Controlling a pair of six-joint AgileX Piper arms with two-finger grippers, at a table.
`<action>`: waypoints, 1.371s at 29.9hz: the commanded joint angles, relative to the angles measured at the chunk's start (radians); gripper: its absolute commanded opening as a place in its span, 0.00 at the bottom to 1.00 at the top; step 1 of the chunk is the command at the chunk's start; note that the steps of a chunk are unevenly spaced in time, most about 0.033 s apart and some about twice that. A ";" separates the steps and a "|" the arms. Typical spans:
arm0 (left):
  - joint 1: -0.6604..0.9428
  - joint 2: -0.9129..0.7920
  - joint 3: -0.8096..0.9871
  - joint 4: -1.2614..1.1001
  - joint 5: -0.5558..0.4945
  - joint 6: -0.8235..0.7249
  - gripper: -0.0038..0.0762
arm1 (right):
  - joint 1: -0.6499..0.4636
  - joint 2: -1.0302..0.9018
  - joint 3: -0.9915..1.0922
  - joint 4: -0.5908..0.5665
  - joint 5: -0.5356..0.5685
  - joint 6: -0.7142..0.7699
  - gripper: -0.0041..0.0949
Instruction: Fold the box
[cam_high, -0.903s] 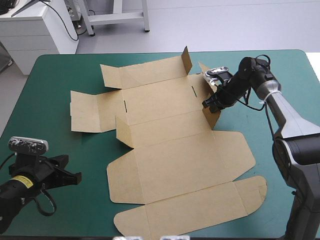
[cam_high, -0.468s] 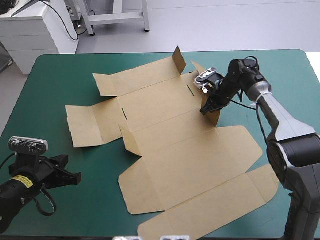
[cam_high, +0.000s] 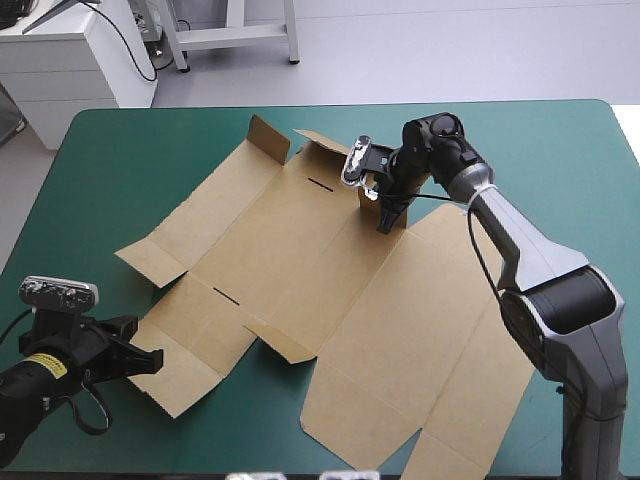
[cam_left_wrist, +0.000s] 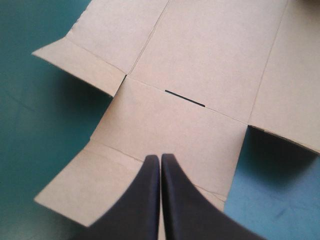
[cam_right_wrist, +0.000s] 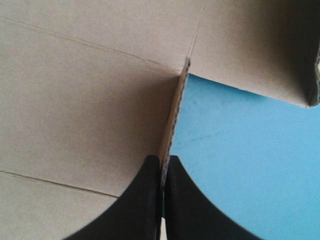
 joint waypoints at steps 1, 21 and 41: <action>0.000 0.008 -0.035 -0.018 -0.042 -0.008 0.04 | 0.025 -0.052 -0.047 0.015 -0.023 -0.137 0.02; 0.000 0.008 -0.035 -0.018 -0.030 -0.008 0.04 | 0.231 -0.009 -0.047 0.001 -0.243 -0.369 0.02; 0.000 0.008 -0.035 -0.018 -0.023 -0.008 0.04 | 0.223 -0.009 -0.047 -0.139 -0.272 -0.169 0.03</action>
